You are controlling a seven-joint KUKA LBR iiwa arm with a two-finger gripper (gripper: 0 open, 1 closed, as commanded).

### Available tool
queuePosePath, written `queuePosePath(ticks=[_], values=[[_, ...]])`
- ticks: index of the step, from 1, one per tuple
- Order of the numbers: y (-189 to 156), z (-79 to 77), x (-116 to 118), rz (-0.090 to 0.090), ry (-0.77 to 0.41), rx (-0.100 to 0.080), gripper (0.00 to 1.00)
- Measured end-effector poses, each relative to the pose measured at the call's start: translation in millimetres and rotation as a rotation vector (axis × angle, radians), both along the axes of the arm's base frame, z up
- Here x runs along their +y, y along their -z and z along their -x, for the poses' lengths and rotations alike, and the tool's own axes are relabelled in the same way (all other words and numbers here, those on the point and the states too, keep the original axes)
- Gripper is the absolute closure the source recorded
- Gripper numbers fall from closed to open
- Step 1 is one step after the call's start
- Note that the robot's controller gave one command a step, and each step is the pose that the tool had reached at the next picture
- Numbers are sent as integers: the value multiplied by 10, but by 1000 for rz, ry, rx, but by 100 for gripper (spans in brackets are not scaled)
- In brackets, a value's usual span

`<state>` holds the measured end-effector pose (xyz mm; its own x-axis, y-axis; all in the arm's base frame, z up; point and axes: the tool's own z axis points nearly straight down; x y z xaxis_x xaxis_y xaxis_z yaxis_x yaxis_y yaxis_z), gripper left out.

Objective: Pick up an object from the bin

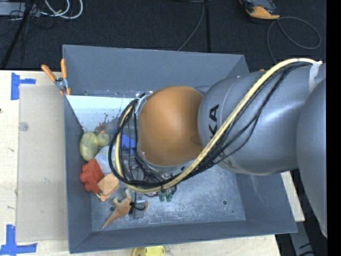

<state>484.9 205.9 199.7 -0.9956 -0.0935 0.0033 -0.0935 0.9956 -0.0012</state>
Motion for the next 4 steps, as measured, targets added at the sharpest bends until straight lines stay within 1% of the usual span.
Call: queuePosePath(ticks=[1,2,3,4], values=[[-57,141,-87,1,-12,5,0],[213,126,-122,-2,-100,-2,0],[329,107,-124,-1,-126,-2,0],[559,119,-105,3,-198,14,0]])
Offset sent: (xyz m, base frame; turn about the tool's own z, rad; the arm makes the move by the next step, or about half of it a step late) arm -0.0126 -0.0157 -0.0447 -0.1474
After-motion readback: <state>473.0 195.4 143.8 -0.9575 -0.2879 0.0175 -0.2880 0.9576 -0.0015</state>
